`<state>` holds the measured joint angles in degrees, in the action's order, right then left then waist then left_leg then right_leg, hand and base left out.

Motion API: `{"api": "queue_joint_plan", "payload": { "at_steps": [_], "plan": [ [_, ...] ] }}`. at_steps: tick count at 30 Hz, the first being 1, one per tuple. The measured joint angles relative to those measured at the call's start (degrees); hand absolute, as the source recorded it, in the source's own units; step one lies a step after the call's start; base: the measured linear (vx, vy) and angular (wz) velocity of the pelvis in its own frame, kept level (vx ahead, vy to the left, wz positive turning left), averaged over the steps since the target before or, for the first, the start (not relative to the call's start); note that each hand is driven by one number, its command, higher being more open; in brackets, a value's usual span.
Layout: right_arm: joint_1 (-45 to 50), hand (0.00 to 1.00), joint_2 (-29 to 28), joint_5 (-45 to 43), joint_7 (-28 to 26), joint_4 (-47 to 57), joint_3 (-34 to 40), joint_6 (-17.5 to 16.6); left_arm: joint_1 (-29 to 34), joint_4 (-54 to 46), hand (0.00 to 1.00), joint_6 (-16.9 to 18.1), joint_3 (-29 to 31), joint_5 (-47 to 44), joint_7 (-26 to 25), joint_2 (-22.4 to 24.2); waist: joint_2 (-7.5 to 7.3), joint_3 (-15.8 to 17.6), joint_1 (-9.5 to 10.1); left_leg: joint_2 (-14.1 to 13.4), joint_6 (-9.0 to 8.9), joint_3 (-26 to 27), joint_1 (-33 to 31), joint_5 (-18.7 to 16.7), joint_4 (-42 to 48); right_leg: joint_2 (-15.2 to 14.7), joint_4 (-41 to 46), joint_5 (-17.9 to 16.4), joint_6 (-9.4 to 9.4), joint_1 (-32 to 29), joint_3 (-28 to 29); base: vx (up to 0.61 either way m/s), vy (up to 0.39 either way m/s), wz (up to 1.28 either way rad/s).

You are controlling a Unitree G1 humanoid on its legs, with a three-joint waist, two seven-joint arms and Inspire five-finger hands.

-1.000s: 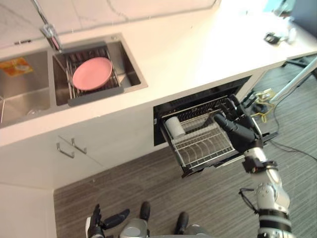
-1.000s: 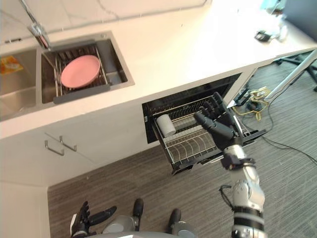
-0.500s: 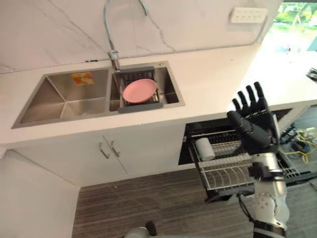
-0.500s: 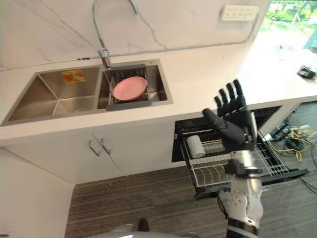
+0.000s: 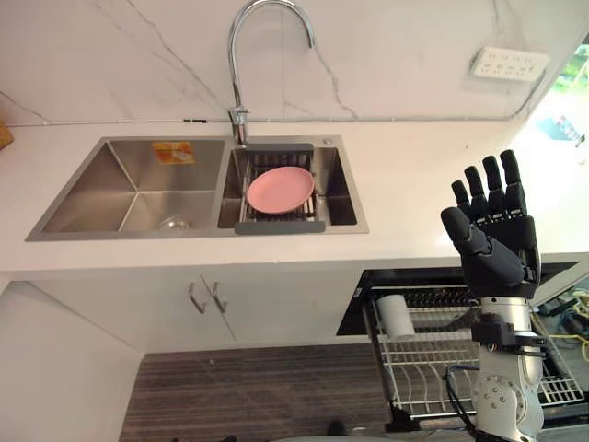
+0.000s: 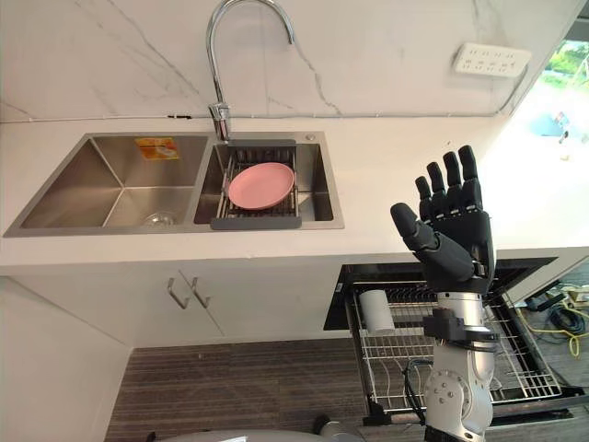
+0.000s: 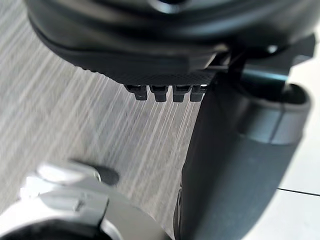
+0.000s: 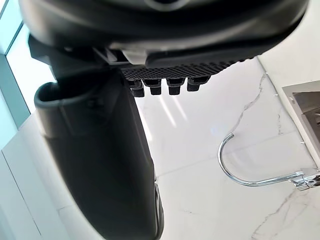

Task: Walk over to the sink, pick up the cup, carry it to the dishwasher, place the cup inside the dishwasher, then close the dishwasher door

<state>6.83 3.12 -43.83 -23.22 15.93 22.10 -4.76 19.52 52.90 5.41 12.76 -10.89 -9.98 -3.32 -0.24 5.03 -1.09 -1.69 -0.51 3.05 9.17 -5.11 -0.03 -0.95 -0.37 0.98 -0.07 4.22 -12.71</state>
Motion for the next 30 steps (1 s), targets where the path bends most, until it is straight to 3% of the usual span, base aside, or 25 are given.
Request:
{"api": "queue_joint_plan", "payload": {
  "at_steps": [5, 8, 9, 11, 13, 15, 17, 19, 20, 21, 22, 25, 27, 29, 30],
  "plan": [
    [0.1, 1.00, -1.1, 0.1, -0.2, 0.0, -0.6, 0.0, -0.2, 0.0, 1.00, 0.8, 0.3, 3.9, -0.6, 0.4, 0.37, 0.0, 0.36, -1.0, -0.52, 2.8, 0.2, -1.2, 0.7, 1.4, -1.8, 1.0, -0.42, 0.3, 2.8, 0.01, -0.019, -0.30],
    [0.5, 1.00, -1.1, 0.1, -0.8, 0.1, -0.8, 0.0, -0.2, 0.3, 1.00, 1.2, 0.8, 4.1, -1.4, 0.8, 1.04, 0.5, 0.41, -2.2, -1.29, 4.7, -1.5, -4.9, 6.3, 2.4, -1.6, 0.1, -0.48, 0.5, 4.4, 0.01, -0.007, -0.33],
    [1.1, 1.00, -1.2, 0.2, -1.2, 0.3, -1.8, 0.0, -0.4, 1.3, 1.00, 2.0, 1.9, 4.1, -1.5, 1.3, 1.29, 0.8, 0.45, -3.1, -3.31, 6.1, -3.8, -7.1, 12.8, 2.8, -1.4, -0.6, -1.27, 0.6, 5.4, 0.02, -0.012, -0.23],
    [2.4, 1.00, -0.7, 0.3, -2.0, 1.5, -2.4, 0.2, -1.5, 0.9, 1.00, 4.1, 3.8, 4.1, -1.6, 1.7, 0.56, 1.9, 0.41, -5.6, -4.55, 10.5, -13.3, -7.0, 32.5, 1.6, -1.4, -0.9, -1.79, 0.9, 5.3, 0.01, -0.015, -0.06],
    [2.8, 1.00, -0.4, 0.3, -2.9, 1.9, -2.3, 0.2, -1.7, 0.9, 1.00, 5.9, 4.8, 3.9, -1.9, 2.8, 1.76, 2.7, 0.55, -8.1, -4.55, 12.5, -16.3, -8.5, 38.2, 1.2, -1.4, -1.0, -2.21, 2.5, 5.3, 0.02, 0.027, -0.02],
    [2.8, 1.00, -0.3, 0.3, -3.0, 1.8, -2.2, 0.2, -1.7, 1.0, 1.00, 6.3, 4.8, 4.0, -2.0, 2.8, 1.68, 2.8, 0.40, -7.8, -4.19, 13.7, -16.3, -9.4, 31.9, -0.8, -1.3, -1.8, -1.46, 3.9, 5.3, 0.10, 0.104, 0.01],
    [2.7, 1.00, 0.5, 0.3, -3.0, 1.8, -2.1, 0.1, -1.6, 1.3, 1.00, 6.8, 4.8, 5.5, -2.1, 3.2, 1.62, 2.8, 0.18, -6.4, -4.63, 12.2, -16.2, -7.2, 20.1, -3.0, -1.0, -2.5, -0.35, 4.5, 5.4, 0.12, 0.146, 0.04],
    [2.6, 1.00, 1.3, 0.3, -3.0, 1.1, -2.5, 0.1, -1.1, 1.3, 1.00, 8.3, 4.9, 8.0, -3.1, 3.9, 1.93, 2.7, 0.35, -6.4, -6.57, 7.5, -15.9, -0.2, 9.1, -3.8, -1.0, -3.7, 1.47, 5.3, 6.2, 0.17, 0.259, -0.12],
    [2.6, 1.00, 1.4, 0.3, -3.0, 0.9, -2.7, 0.1, -0.9, 1.3, 1.00, 8.6, 4.9, 8.1, -3.2, 4.0, 1.92, 2.8, 0.45, -6.4, -6.83, 7.6, -15.4, 1.7, 9.1, -4.0, -1.0, -4.2, 2.15, 5.8, 6.7, 0.25, 0.349, -0.50],
    [2.3, 1.00, 1.4, 0.3, -3.0, 0.7, -3.3, 0.1, -0.7, 1.7, 1.00, 8.6, 4.6, 8.3, -3.4, 3.8, 1.89, 2.7, 1.51, -5.6, -4.90, 8.1, -14.0, 3.9, 9.3, -4.9, -0.4, -4.9, 3.21, 6.2, 8.7, 0.25, 0.309, -0.77],
    [1.7, 1.00, 1.5, 0.3, -3.4, 0.7, -4.9, 0.1, -0.8, 2.5, 1.00, 8.5, 4.3, 8.2, -3.3, 3.4, 1.14, 2.8, 1.73, -4.1, -3.07, 9.2, -12.9, 4.0, 9.4, -6.4, 0.3, -5.5, 4.15, 6.5, 10.5, 0.19, 0.243, -0.77],
    [1.4, 1.00, 1.5, 0.3, -4.9, 0.8, -5.6, 0.2, -2.3, 3.6, 1.00, 7.1, 2.2, 8.1, -2.8, 0.7, -1.14, 2.1, 1.01, 0.7, -0.04, 10.5, -11.5, 2.2, 8.8, -11.3, 3.5, -8.1, 6.98, 6.1, 10.9, 0.24, 0.282, -0.16],
    [1.4, 1.00, 1.7, 0.3, -4.9, 0.8, -5.1, 0.4, -3.5, 3.6, 1.00, 6.6, 1.2, 8.2, -2.4, 0.2, -1.19, 1.9, 0.66, 2.4, 1.24, 10.2, -10.5, 1.3, 7.8, -12.7, 6.3, -8.2, 7.20, 5.6, 10.2, 0.20, 0.183, 0.22],
    [1.0, 1.00, 2.0, 1.1, -3.9, 0.8, -5.0, 0.9, -5.0, 3.6, 1.00, 6.6, -0.2, 8.8, -1.7, -0.1, -0.46, 1.5, 0.40, 2.8, 2.04, 10.0, -8.8, 0.8, 5.8, -13.3, 18.5, -8.3, 7.08, 0.4, 9.2, 0.21, 0.174, 0.23],
    [0.1, 1.00, 2.0, 1.3, -3.5, 0.8, -5.8, 1.1, -5.4, 3.5, 1.00, 6.7, -0.9, 8.8, -1.1, -0.6, -0.52, 1.5, 0.33, 3.4, 2.46, 10.1, -6.9, 0.6, 4.4, -14.4, 29.4, -7.9, 5.79, -4.3, 9.0, 0.27, 0.195, 0.05]
  ]
}}
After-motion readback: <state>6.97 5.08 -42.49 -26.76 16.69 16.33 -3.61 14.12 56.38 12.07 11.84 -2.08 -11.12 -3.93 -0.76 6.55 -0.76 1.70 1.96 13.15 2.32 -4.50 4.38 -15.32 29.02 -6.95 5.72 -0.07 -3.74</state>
